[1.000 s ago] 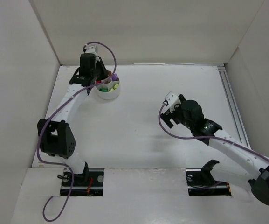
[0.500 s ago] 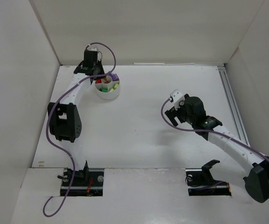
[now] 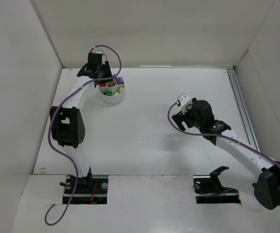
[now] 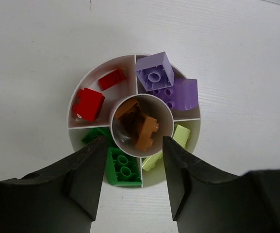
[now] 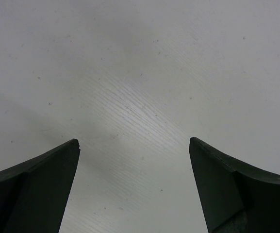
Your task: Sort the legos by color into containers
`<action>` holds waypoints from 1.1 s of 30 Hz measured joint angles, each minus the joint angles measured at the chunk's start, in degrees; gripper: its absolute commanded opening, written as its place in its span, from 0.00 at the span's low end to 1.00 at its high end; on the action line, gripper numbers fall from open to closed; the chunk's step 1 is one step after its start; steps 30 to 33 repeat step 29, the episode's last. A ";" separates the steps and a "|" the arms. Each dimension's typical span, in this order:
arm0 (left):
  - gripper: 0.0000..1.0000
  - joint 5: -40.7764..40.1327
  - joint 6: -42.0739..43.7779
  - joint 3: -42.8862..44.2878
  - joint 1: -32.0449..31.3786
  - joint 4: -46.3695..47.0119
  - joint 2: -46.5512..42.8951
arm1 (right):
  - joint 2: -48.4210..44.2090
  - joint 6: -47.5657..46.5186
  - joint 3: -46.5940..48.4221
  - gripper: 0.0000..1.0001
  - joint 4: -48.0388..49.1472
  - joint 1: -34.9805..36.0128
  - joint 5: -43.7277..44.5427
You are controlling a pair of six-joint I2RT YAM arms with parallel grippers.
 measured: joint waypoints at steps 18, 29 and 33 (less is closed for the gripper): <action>1.00 -8.46 -12.20 -35.78 0.00 11.30 -43.32 | -3.63 13.05 0.00 0.99 2.03 -10.25 8.15; 1.00 -15.78 -20.09 -47.89 0.00 10.34 -52.59 | -3.19 18.49 0.02 0.99 2.03 -13.53 9.70; 1.00 -15.78 -20.09 -47.89 0.00 10.34 -52.59 | -3.19 18.49 0.02 0.99 2.03 -13.53 9.70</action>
